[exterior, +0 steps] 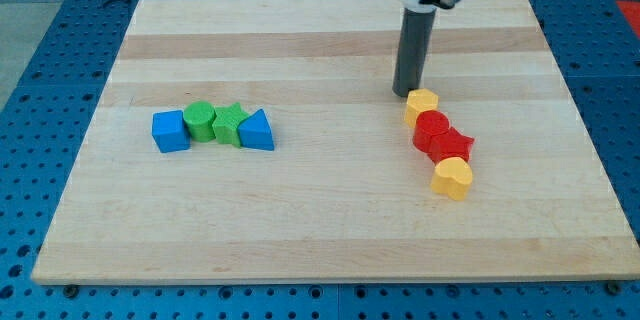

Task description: Push the yellow hexagon into the red blocks

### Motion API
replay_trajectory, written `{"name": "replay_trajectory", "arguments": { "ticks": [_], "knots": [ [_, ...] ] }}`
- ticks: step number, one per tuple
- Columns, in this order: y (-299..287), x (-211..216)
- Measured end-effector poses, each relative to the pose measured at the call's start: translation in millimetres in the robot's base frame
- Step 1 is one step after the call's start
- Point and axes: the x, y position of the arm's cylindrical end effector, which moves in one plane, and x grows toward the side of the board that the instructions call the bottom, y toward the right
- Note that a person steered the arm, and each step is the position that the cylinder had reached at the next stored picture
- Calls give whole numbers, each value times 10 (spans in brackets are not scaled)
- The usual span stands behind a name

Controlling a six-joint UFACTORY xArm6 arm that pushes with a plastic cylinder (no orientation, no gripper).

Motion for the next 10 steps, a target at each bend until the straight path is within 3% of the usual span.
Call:
{"name": "replay_trajectory", "arguments": {
  "ticks": [4, 6, 8, 10],
  "knots": [
    [115, 631],
    [-86, 619],
    [131, 235],
    [446, 678]
  ]
}}
